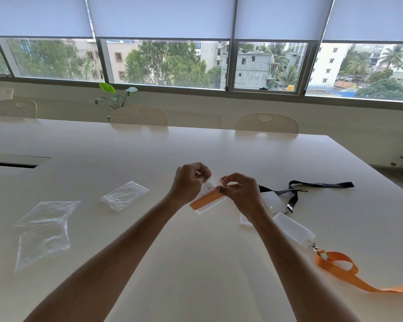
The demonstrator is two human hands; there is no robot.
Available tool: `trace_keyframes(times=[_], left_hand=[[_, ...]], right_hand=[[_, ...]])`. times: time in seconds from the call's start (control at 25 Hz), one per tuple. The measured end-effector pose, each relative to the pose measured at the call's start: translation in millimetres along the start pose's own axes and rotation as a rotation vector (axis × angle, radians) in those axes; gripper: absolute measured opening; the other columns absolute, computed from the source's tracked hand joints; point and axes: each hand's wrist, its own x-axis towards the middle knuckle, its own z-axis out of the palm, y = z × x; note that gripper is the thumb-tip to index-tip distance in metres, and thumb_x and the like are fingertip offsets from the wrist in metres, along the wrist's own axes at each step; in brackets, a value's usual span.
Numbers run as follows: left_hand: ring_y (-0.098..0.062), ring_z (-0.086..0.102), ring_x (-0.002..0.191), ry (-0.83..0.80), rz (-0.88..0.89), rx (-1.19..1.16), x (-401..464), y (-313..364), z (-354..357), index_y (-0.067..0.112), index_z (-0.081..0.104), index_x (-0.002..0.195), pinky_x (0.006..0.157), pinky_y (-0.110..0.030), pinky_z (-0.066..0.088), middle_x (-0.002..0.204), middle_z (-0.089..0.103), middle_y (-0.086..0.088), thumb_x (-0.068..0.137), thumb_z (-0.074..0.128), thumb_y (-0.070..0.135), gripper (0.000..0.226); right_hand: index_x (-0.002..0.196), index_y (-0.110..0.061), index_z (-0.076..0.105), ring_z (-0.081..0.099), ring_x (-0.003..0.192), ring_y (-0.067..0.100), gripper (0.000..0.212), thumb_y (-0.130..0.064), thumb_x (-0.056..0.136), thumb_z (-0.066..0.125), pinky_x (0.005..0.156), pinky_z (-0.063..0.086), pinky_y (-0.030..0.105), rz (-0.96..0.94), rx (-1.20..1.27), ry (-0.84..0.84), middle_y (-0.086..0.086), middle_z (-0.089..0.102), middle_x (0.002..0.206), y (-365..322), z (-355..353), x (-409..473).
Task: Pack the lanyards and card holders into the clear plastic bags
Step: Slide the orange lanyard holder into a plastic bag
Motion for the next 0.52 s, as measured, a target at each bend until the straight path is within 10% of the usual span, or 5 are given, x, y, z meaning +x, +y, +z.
trace_keyframes(times=[0.52], left_hand=[[-0.007, 0.059, 0.074, 0.039, -0.033, -0.079, 1.4, -2.8, -3.3, 0.02, 0.066, 0.079, 0.06, -0.011, 0.047, 0.079, 0.066, 0.009, 0.09, 0.055, 0.004, 0.022]], right_hand=[[0.068, -0.017, 0.073, 0.069, 0.069, 0.014, 0.019, 0.0, 0.069, 0.08, 0.077, 0.056, 0.034, -0.01, 0.017, 0.066, -0.001, 0.075, 0.074, 10.6, -9.7, -2.0]])
